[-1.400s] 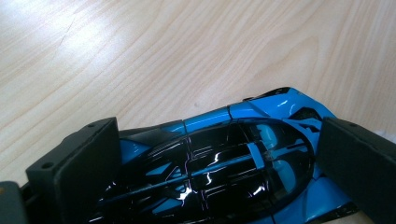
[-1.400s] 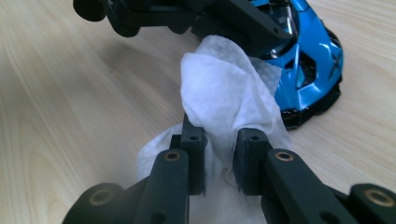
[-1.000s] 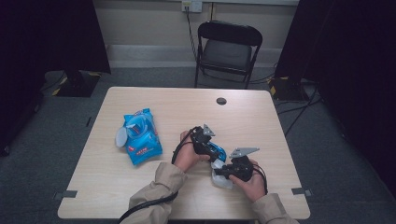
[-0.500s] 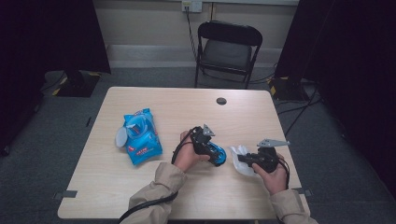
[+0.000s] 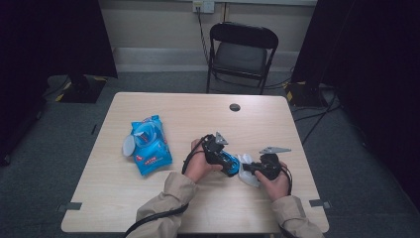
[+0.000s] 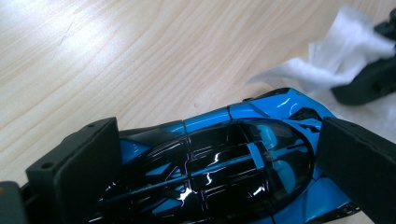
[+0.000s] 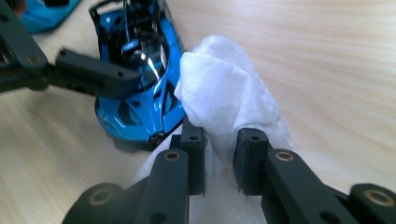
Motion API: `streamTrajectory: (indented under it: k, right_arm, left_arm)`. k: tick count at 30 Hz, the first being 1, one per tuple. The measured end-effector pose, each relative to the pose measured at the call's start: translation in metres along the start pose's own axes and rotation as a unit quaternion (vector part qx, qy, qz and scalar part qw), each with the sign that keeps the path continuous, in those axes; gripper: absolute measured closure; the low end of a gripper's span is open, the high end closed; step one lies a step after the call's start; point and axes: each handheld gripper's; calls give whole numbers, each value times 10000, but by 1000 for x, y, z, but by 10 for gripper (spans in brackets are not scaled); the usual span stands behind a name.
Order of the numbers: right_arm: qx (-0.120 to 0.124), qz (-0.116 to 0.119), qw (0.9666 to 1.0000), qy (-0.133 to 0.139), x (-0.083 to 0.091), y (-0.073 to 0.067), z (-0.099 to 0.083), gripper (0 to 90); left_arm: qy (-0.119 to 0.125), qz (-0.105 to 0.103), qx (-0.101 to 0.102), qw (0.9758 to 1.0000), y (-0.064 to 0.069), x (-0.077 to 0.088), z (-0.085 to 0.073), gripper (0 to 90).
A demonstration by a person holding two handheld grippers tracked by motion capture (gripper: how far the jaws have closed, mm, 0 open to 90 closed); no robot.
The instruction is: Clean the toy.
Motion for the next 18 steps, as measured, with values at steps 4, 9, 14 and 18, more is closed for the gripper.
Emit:
streamTrajectory:
  k: [4, 9, 14, 18]
  right_arm:
    - [62, 121, 9999, -33, -1, -6, -1, 768]
    - [139, 274, 9995, -49, 1, -11, -5, 768]
    - [171, 453, 9988, -76, 6, -16, -11, 769]
    - [279, 575, 9979, -129, 7, -23, -14, 770]
  left_arm:
    - [19, 3, 0, 10000, 0, 0, -1, 0]
    - [17, 5, 0, 10000, 0, 0, 0, 0]
    - [6, 6, 1, 10000, 0, 0, 0, 0]
    - [11, 7, 2, 10000, 0, 0, 0, 0]
Point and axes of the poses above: each handheld gripper's, and its own axes: x roughly backward along the jaws, z roughly out of its top, y roughly to its right, and after that the axes turned 9 degrees about -z, right-handed
